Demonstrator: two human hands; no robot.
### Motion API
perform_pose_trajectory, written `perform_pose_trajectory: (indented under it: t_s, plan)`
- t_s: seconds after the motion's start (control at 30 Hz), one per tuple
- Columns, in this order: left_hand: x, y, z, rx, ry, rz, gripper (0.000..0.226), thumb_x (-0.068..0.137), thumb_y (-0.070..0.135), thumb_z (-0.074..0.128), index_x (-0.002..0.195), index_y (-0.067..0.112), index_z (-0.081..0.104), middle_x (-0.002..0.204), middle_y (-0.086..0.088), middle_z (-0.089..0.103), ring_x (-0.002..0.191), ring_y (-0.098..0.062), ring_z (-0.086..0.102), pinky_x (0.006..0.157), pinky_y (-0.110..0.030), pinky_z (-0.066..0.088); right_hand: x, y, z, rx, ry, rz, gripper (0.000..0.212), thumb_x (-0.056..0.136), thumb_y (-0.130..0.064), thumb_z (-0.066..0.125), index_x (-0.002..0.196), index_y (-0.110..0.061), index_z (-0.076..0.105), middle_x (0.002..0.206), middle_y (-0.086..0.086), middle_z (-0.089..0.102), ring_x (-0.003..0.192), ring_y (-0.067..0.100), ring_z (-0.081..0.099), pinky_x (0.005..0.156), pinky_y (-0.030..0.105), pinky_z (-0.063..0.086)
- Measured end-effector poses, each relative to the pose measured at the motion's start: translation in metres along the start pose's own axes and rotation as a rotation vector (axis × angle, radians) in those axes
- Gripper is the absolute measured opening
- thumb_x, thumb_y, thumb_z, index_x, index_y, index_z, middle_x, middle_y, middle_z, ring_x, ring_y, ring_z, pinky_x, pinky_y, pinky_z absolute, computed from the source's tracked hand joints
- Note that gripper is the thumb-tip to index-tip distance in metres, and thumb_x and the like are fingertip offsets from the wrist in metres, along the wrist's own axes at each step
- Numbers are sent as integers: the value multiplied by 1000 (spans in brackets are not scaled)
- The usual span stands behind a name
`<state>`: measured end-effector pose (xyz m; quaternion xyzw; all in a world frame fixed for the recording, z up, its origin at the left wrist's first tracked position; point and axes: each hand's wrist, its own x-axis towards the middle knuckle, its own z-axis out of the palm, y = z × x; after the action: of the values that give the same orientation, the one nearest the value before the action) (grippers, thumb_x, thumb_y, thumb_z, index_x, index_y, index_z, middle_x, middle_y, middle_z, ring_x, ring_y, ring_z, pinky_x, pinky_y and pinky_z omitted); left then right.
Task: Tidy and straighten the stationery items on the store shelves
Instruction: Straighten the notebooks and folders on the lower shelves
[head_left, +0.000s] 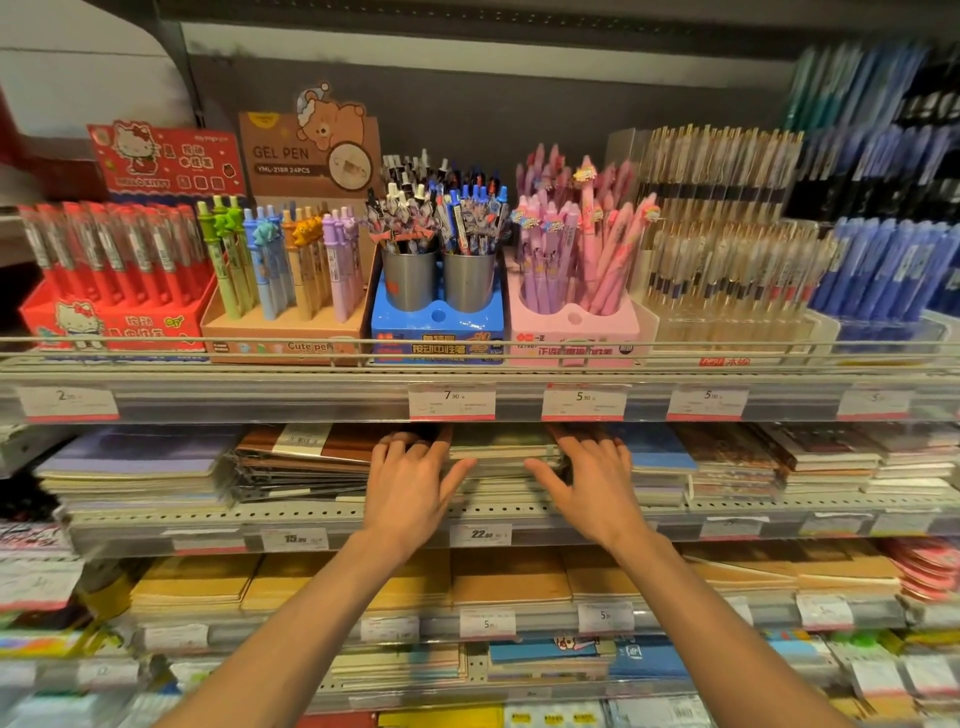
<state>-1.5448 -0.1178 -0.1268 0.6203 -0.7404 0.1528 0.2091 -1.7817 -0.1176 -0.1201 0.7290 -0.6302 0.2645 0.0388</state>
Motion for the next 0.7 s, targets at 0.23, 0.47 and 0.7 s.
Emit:
perform_pose_trajectory:
  t_s: [0.23, 0.47, 0.7]
  plan:
    - [1, 5, -1, 0, 12, -30, 47, 101, 53, 35, 98, 22, 70, 94, -2, 75, 104, -27, 64, 93, -44, 44, 0, -5, 3, -24, -3, 48, 48, 99, -57, 38, 123, -24, 62, 117, 5, 66, 119, 26, 51, 112, 46, 27]
    - [-18, 9, 4, -12, 122, 61, 42, 102, 43, 36, 130, 18, 55, 118, -5, 64, 117, -25, 57, 107, -44, 40, -13, -9, 11, -128, 123, -85, 53, 98, -54, 31, 130, -20, 55, 119, 3, 59, 113, 24, 52, 108, 45, 36]
    - [-25, 15, 8, -6, 79, 48, 51, 102, 46, 34, 142, 17, 45, 127, -4, 61, 122, -24, 55, 113, -45, 34, -20, -12, 22, -145, 69, -74, 58, 98, -56, 32, 142, -19, 42, 132, 5, 52, 128, 27, 46, 118, 50, 23]
